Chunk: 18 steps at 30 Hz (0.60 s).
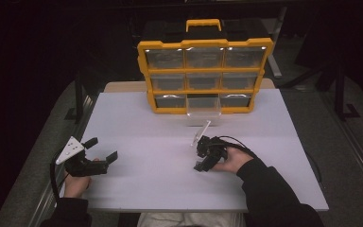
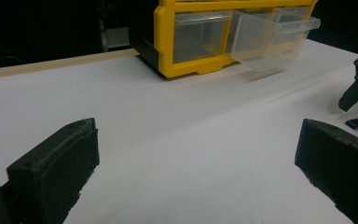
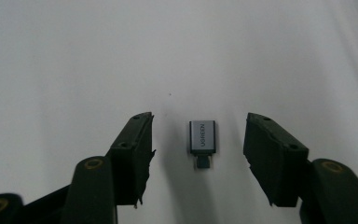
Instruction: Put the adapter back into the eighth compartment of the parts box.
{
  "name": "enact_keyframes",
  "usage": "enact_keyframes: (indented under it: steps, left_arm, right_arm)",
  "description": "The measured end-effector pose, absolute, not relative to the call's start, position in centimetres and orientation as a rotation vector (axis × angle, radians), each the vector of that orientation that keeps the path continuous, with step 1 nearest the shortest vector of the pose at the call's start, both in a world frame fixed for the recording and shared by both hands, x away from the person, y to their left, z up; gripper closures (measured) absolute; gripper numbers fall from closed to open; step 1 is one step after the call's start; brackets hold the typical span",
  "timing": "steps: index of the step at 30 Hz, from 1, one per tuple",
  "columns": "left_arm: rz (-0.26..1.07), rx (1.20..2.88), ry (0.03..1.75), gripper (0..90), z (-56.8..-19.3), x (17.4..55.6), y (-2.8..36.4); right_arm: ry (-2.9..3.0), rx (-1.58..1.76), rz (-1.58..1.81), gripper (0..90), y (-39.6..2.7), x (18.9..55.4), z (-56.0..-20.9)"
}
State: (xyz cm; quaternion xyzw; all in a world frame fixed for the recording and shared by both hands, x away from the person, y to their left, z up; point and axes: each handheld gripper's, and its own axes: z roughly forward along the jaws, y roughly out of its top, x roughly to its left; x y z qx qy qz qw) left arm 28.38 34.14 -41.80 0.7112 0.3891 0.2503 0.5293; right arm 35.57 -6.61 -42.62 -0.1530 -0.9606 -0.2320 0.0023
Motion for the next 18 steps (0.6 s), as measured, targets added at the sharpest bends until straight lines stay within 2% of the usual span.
enact_keyframes:
  steps: [12,18]
  left_arm:
    - [0.586,1.696,0.928,0.0,-41.82,28.42,34.22]
    - [0.587,1.695,0.925,0.0,-41.82,28.42,34.18]
  right_arm:
    - [-3.027,-0.480,-0.699,65.8,-6.66,35.91,-43.06]
    - [-3.029,-0.458,-0.698,73.7,-6.72,35.89,-43.06]
